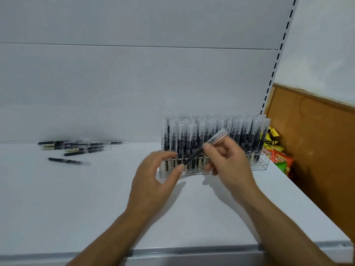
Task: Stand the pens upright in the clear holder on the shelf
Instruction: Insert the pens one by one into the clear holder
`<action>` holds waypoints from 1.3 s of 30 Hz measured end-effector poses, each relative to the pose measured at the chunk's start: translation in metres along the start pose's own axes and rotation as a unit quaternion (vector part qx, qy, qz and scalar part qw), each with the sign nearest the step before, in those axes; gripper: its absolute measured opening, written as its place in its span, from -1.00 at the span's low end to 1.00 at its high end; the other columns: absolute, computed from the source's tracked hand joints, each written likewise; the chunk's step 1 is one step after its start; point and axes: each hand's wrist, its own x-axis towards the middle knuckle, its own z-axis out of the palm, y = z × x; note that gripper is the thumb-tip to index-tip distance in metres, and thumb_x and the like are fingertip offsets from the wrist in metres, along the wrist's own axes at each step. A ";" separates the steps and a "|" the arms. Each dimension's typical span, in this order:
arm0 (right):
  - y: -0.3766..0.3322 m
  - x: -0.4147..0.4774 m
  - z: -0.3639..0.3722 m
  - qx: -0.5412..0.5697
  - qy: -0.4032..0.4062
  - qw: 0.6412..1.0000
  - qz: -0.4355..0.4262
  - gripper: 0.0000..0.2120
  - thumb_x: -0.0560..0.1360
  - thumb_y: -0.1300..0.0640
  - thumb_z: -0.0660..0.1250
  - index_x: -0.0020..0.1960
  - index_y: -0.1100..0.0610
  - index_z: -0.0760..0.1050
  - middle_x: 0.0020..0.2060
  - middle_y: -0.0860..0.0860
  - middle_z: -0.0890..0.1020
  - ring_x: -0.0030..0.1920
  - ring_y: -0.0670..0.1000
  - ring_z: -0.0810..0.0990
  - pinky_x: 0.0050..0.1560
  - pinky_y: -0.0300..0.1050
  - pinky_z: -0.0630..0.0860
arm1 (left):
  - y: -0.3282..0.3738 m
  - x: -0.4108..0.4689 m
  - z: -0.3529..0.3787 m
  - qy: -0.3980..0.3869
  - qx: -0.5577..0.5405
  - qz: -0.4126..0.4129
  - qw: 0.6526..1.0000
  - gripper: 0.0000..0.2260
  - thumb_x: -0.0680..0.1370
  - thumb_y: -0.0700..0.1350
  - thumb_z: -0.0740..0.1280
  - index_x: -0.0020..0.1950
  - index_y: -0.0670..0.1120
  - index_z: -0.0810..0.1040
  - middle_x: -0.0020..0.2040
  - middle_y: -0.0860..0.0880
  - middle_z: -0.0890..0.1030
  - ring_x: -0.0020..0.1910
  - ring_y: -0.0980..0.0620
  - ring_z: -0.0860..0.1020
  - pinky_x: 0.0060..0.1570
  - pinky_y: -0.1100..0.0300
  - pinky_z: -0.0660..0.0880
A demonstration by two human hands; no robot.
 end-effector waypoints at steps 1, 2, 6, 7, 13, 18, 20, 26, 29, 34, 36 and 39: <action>-0.003 0.006 -0.008 -0.013 0.029 0.999 -0.010 -0.98 0.56 0.17 0.33 -0.04 0.11 0.50 -0.41 -0.10 0.58 -0.44 -0.12 0.55 -0.45 -0.27 0.45 | -0.002 0.000 -0.001 0.025 0.011 -0.007 1.000 -0.76 0.49 0.14 0.35 0.14 0.22 0.50 0.13 0.33 0.50 0.21 0.31 0.42 0.17 0.41 0.31; -0.004 0.012 -0.016 -0.038 0.057 0.997 -0.027 -0.96 0.56 0.15 0.32 -0.06 0.10 0.49 -0.41 -0.10 0.57 -0.44 -0.12 0.54 -0.44 -0.25 0.45 | -0.005 0.001 -0.001 0.030 0.021 -0.022 0.999 -0.71 0.48 0.17 0.33 0.19 0.20 0.47 0.19 0.33 0.46 0.24 0.32 0.37 0.22 0.35 0.28; -0.009 0.031 -0.036 -0.153 0.129 0.975 -0.094 -0.89 0.55 0.05 0.35 -0.07 0.08 0.49 -0.34 -0.11 0.59 -0.37 -0.04 0.59 -0.33 -0.03 0.54 | -0.012 0.002 0.002 -0.046 0.072 -0.091 0.992 -0.44 0.52 0.16 0.33 0.48 0.13 0.26 0.43 0.25 0.28 0.38 0.31 0.19 0.33 0.29 0.12; -0.010 0.035 -0.037 -0.179 0.128 0.971 -0.098 -0.88 0.55 0.03 0.35 -0.05 0.08 0.50 -0.29 -0.11 0.60 -0.34 -0.02 0.61 -0.26 0.03 0.58 | -0.013 0.003 0.003 -0.056 0.077 -0.099 0.991 -0.43 0.52 0.16 0.32 0.49 0.12 0.24 0.46 0.23 0.26 0.41 0.28 0.19 0.34 0.29 0.12; -0.016 0.047 -0.030 -0.303 0.058 0.945 -0.108 -0.85 0.56 -0.03 0.32 -0.05 0.05 0.46 -0.23 -0.14 0.59 -0.26 -0.04 0.59 -0.16 0.02 0.58 | -0.015 0.004 0.003 -0.071 0.088 -0.106 0.988 -0.42 0.54 0.17 0.28 0.53 0.11 0.20 0.50 0.22 0.21 0.47 0.23 0.16 0.38 0.24 0.11; -0.025 0.052 -0.027 -0.361 0.032 0.921 -0.139 -0.87 0.56 -0.04 0.32 -0.04 0.00 0.43 -0.25 -0.21 0.56 -0.26 -0.16 0.53 -0.27 -0.15 0.47 | -0.017 0.005 0.004 -0.073 0.083 -0.109 0.988 -0.43 0.54 0.18 0.28 0.52 0.15 0.20 0.50 0.25 0.21 0.46 0.23 0.19 0.36 0.24 0.15; -0.024 0.052 -0.028 -0.384 0.022 0.912 -0.141 -0.87 0.56 -0.04 0.33 -0.04 -0.01 0.43 -0.27 -0.22 0.55 -0.26 -0.17 0.53 -0.26 -0.16 0.48 | -0.018 0.004 0.004 -0.072 0.080 -0.109 0.988 -0.43 0.54 0.18 0.28 0.52 0.15 0.20 0.50 0.25 0.21 0.45 0.24 0.19 0.34 0.27 0.14; -0.002 0.045 -0.023 -0.426 -0.053 0.901 -0.069 -0.81 0.55 -0.03 0.34 -0.18 -0.07 0.36 -0.27 -0.12 0.58 -0.27 -0.09 0.56 -0.24 -0.16 0.47 | -0.017 0.004 0.004 -0.065 0.072 -0.109 0.989 -0.44 0.54 0.16 0.29 0.51 0.15 0.21 0.49 0.26 0.21 0.44 0.26 0.19 0.32 0.30 0.13; 0.002 0.044 -0.019 -0.430 -0.030 0.899 -0.071 -0.81 0.55 -0.04 0.33 -0.17 -0.07 0.35 -0.29 -0.14 0.57 -0.26 -0.12 0.55 -0.17 -0.08 0.55 | -0.017 0.004 0.004 -0.063 0.068 -0.108 0.990 -0.44 0.54 0.16 0.29 0.51 0.15 0.21 0.49 0.25 0.22 0.44 0.26 0.20 0.31 0.30 0.13; -0.001 0.040 -0.018 -0.429 -0.022 0.901 -0.055 -0.84 0.55 -0.05 0.33 -0.12 -0.05 0.39 -0.29 -0.15 0.56 -0.22 -0.08 0.57 -0.07 0.01 0.59 | -0.014 0.004 0.004 -0.073 0.063 -0.113 0.989 -0.44 0.55 0.15 0.29 0.51 0.16 0.19 0.50 0.24 0.21 0.44 0.23 0.19 0.30 0.29 0.13; -0.003 0.037 -0.020 -0.432 -0.023 0.900 -0.048 -0.86 0.54 -0.08 0.34 -0.09 -0.05 0.44 -0.28 -0.16 0.57 -0.20 -0.10 0.57 -0.05 0.00 0.58 | -0.013 0.004 0.003 -0.074 0.044 -0.119 0.989 -0.45 0.55 0.12 0.30 0.51 0.15 0.21 0.50 0.22 0.21 0.45 0.23 0.19 0.30 0.29 0.13; -0.006 0.027 -0.025 -0.449 0.000 0.892 -0.042 -0.81 0.53 -0.17 0.31 -0.08 -0.06 0.49 -0.27 -0.19 0.58 -0.18 -0.12 0.58 -0.08 -0.05 0.58 | -0.010 0.005 -0.002 -0.063 0.000 -0.137 0.989 -0.47 0.56 0.08 0.31 0.50 0.13 0.23 0.48 0.22 0.24 0.43 0.22 0.21 0.31 0.28 0.15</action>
